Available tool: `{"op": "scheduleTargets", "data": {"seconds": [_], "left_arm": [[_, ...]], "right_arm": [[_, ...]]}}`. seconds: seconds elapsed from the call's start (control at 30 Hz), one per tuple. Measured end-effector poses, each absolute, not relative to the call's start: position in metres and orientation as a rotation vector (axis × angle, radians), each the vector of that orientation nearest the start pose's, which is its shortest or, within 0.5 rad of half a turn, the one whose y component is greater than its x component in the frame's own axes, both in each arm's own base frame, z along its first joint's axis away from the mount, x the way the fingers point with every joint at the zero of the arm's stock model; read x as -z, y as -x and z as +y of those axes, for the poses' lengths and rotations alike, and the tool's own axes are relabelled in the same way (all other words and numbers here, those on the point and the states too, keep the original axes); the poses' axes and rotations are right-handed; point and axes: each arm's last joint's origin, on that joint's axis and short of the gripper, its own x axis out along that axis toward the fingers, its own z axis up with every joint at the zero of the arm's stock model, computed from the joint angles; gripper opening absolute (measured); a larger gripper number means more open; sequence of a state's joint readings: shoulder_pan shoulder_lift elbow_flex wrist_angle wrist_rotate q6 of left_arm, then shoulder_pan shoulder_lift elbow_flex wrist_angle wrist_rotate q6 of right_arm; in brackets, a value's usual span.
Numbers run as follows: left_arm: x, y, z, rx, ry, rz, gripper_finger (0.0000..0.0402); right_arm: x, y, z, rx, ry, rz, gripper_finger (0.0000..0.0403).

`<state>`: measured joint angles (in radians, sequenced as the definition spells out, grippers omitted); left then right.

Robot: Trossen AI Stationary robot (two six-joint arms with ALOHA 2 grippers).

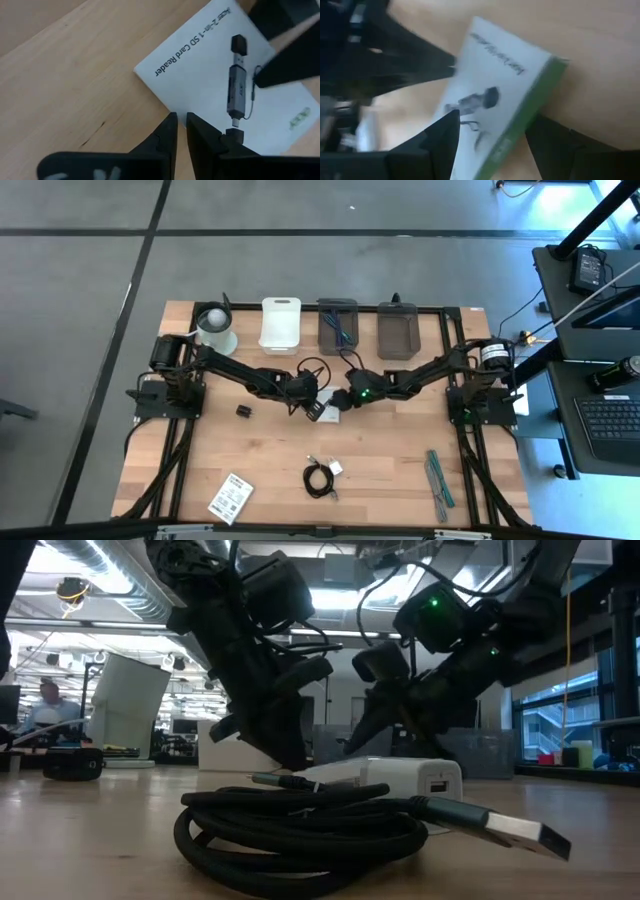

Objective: Pick and place items into bin
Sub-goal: Put the top card reader box into the right black bin

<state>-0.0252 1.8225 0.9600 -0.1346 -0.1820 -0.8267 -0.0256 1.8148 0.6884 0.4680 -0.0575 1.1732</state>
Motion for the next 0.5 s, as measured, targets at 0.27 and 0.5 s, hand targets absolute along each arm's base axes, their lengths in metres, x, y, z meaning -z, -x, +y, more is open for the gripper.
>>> {"op": "scheduleTargets", "data": {"seconds": [0.27, 0.5], "left_arm": [[-0.132, -0.343, -0.003, -0.538, 0.653, 0.863, 0.0033], [-0.145, -0.341, -0.002, -0.492, 0.602, 0.868, 0.0041]], "right_arm": [[-0.105, -0.323, -0.006, 0.318, -1.155, 0.579, 0.0118], [-0.108, -0.324, -0.006, 0.283, -1.140, 0.577, 0.0042]]}}
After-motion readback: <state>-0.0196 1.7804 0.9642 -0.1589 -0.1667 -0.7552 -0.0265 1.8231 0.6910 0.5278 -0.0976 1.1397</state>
